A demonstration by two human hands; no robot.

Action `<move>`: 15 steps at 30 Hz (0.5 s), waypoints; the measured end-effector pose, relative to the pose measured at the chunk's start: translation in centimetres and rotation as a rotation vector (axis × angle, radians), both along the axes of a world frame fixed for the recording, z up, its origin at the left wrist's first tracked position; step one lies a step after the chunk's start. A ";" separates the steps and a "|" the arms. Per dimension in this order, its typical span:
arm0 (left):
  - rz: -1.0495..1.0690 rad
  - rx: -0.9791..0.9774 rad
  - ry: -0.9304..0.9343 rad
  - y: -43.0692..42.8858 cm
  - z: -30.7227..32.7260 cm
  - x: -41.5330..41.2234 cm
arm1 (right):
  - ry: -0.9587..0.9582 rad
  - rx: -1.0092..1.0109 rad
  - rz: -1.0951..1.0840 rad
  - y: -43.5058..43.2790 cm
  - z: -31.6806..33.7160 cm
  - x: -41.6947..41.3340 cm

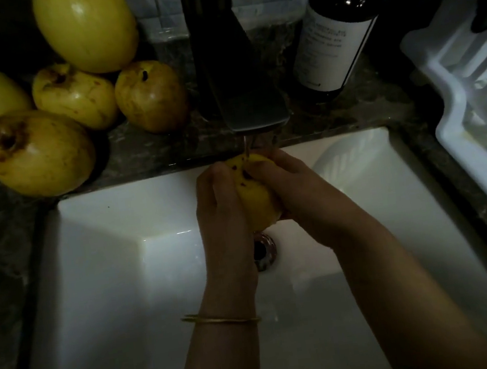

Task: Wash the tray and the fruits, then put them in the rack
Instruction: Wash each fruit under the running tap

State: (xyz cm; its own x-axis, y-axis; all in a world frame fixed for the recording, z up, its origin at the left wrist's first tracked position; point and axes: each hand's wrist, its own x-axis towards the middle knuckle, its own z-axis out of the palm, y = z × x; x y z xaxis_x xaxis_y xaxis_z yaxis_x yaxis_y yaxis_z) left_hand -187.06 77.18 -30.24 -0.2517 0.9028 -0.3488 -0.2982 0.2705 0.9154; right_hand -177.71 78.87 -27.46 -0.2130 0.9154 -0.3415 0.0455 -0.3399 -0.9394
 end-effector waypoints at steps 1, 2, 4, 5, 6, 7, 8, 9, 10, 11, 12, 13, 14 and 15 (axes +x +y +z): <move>-0.020 -0.024 -0.023 0.3 -0.2 -0.1 | 0.023 0.001 0.005 0.1 0.0 0.1; -0.027 -0.038 -0.061 0.4 -0.3 -0.3 | 0.035 0.008 0.004 0.0 -0.1 0.1; -0.056 0.003 -0.135 0.4 -0.2 -0.6 | 0.038 0.030 -0.002 0.0 -0.1 0.2; -0.073 0.033 -0.152 0.2 -0.2 -0.7 | 0.037 0.037 -0.004 0.0 -0.2 0.1; -0.089 0.042 -0.173 0.2 -0.2 -0.8 | 0.032 0.045 0.002 0.0 -0.2 0.1; -0.103 0.026 -0.195 0.2 -0.2 -0.9 | 0.014 0.057 0.016 0.0 -0.3 0.2; -0.109 0.014 -0.206 0.3 -0.4 -0.9 | -0.013 0.074 0.029 -0.1 -0.2 0.2; -0.106 0.006 -0.219 0.2 -0.4 -0.9 | -0.049 0.100 0.045 -0.2 -0.2 0.3; -0.091 0.007 -0.230 0.2 -0.4 -0.9 | -0.092 0.131 0.064 -0.3 -0.1 0.2; -0.072 0.012 -0.230 0.1 -0.3 -1.0 | -0.132 0.159 0.089 -0.4 0.0 0.1; -0.052 0.012 -0.215 0.1 -0.3 -1.0 | -0.166 0.172 0.115 -0.5 0.2 0.0; -0.039 0.008 -0.188 0.0 -0.3 -1.0 | -0.187 0.167 0.135 -0.5 0.2 0.0; -0.033 0.014 -0.158 0.1 -0.5 -0.9 | -0.188 0.148 0.149 -0.5 0.4 0.0; -0.033 0.027 -0.120 0.1 -0.7 -0.8 | -0.174 0.121 0.154 -0.5 0.5 0.1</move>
State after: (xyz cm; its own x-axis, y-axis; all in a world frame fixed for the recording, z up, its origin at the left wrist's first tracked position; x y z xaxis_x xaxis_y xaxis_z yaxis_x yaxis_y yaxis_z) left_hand -187.88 77.29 -30.95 -0.1794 0.9195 -0.3498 -0.3978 0.2574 0.8806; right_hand -177.64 78.39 -26.99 -0.3008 0.9133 -0.2747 0.2522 -0.2016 -0.9464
